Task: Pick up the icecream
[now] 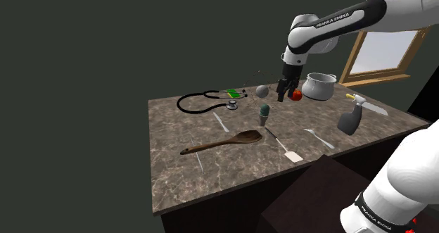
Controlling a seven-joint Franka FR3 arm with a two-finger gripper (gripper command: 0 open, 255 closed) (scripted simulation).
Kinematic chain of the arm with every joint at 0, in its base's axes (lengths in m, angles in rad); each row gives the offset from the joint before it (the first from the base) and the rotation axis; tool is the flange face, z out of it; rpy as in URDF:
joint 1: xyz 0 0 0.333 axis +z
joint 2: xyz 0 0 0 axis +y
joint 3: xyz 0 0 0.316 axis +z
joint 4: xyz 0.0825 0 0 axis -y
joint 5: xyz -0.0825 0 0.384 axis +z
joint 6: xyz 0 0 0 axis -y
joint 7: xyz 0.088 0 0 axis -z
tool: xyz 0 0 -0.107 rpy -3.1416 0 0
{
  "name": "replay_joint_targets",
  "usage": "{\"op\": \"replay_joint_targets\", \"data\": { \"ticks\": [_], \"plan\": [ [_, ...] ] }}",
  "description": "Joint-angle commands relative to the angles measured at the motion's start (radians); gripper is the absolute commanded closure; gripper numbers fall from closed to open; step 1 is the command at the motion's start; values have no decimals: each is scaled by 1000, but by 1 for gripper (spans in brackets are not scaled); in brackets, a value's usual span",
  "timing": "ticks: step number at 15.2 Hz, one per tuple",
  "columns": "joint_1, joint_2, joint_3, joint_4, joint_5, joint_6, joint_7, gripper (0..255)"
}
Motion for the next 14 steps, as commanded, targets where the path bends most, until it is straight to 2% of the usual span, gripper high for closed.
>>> {"op": "replay_joint_targets", "data": {
  "ticks": [1,7,14],
  "plan": [
    [-5,77,-22,35,18,47,-49,0],
    [-27,303,-57,185,103,128,-179,0],
    [-84,575,-52,427,213,157,-312,0]
  ]
}}
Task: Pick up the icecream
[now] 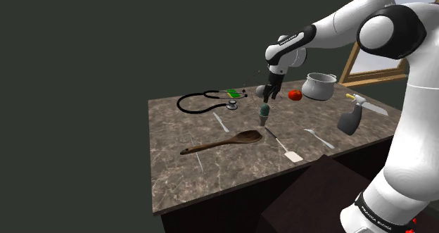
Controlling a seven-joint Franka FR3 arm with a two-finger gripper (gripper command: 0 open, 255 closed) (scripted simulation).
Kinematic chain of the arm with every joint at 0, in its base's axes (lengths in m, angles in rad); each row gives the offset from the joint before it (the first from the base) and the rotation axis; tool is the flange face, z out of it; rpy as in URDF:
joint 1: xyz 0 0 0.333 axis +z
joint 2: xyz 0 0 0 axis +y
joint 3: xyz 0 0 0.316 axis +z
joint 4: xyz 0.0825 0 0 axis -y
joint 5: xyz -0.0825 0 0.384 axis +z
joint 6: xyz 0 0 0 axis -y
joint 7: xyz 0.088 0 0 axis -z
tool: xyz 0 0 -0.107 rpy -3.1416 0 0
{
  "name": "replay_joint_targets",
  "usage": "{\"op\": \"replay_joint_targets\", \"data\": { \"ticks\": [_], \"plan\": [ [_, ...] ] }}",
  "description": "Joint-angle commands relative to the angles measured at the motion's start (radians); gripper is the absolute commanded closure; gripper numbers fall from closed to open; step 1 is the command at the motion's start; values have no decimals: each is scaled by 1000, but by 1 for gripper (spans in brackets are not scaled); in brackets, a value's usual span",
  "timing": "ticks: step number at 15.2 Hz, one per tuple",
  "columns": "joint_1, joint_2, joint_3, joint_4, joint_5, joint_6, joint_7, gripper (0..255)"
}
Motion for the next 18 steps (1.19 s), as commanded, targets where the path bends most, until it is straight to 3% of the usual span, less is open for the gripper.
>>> {"op": "replay_joint_targets", "data": {
  "ticks": [1,4,13,14,18],
  "plan": [
    [-22,88,6,82,32,6,-37,0],
    [-50,182,18,186,60,-3,-67,0],
    [-56,237,30,165,82,71,-89,0],
    [-55,239,30,167,82,71,-87,255],
    [-55,239,30,166,82,71,-87,255]
  ]
}}
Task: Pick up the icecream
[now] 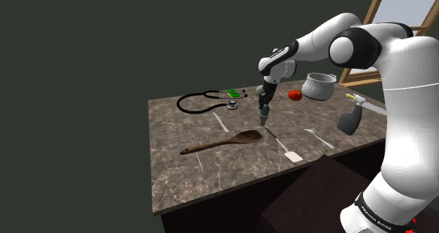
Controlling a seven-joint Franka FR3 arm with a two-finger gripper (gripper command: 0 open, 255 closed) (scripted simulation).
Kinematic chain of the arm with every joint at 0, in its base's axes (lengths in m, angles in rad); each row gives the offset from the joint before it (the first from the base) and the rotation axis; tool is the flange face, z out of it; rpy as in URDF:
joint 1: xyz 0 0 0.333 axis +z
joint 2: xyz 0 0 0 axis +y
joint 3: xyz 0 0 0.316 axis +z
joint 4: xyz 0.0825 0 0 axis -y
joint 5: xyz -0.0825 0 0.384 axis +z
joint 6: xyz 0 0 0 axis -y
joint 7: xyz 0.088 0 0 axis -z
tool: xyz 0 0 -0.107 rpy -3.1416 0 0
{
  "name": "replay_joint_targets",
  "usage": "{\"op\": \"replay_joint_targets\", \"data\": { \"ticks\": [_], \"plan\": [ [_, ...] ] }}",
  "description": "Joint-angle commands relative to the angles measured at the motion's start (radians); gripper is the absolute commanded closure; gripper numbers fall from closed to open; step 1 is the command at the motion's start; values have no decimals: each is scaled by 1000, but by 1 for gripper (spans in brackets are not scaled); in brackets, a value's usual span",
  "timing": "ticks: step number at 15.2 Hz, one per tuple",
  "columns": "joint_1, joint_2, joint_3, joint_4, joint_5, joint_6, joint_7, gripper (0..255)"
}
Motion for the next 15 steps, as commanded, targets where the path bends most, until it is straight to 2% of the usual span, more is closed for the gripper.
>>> {"op": "replay_joint_targets", "data": {
  "ticks": [1,5,15],
  "plan": [
    [0,1,0,-2,0,0,0,255],
    [-1,0,0,-3,0,0,-1,255],
    [7,-71,-15,29,-29,-99,28,255]
  ]
}}
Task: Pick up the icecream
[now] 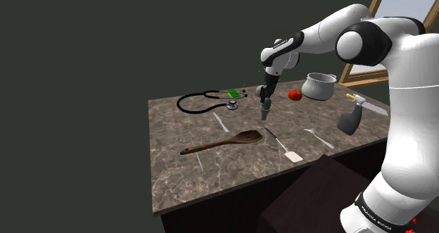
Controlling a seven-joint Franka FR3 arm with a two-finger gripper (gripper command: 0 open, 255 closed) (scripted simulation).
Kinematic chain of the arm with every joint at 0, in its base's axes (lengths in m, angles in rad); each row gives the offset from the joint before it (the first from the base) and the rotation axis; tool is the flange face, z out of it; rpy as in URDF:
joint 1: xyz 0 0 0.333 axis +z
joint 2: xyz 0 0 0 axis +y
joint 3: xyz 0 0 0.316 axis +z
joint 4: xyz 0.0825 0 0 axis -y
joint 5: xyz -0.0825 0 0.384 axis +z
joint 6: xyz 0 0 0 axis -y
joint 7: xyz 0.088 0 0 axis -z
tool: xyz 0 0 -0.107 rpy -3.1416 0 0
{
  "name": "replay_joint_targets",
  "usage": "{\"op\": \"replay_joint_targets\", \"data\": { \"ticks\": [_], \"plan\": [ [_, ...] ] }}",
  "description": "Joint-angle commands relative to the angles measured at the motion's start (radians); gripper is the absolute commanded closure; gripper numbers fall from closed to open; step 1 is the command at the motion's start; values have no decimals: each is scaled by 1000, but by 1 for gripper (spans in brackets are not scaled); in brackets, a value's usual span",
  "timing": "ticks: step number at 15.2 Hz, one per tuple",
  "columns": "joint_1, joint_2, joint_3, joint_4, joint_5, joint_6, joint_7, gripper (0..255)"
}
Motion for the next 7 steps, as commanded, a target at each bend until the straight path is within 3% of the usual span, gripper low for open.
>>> {"op": "replay_joint_targets", "data": {
  "ticks": [1,7],
  "plan": [
    [0,-12,-2,7,-5,-19,4,255],
    [2,-36,-7,28,-15,-62,15,255]
  ]
}}
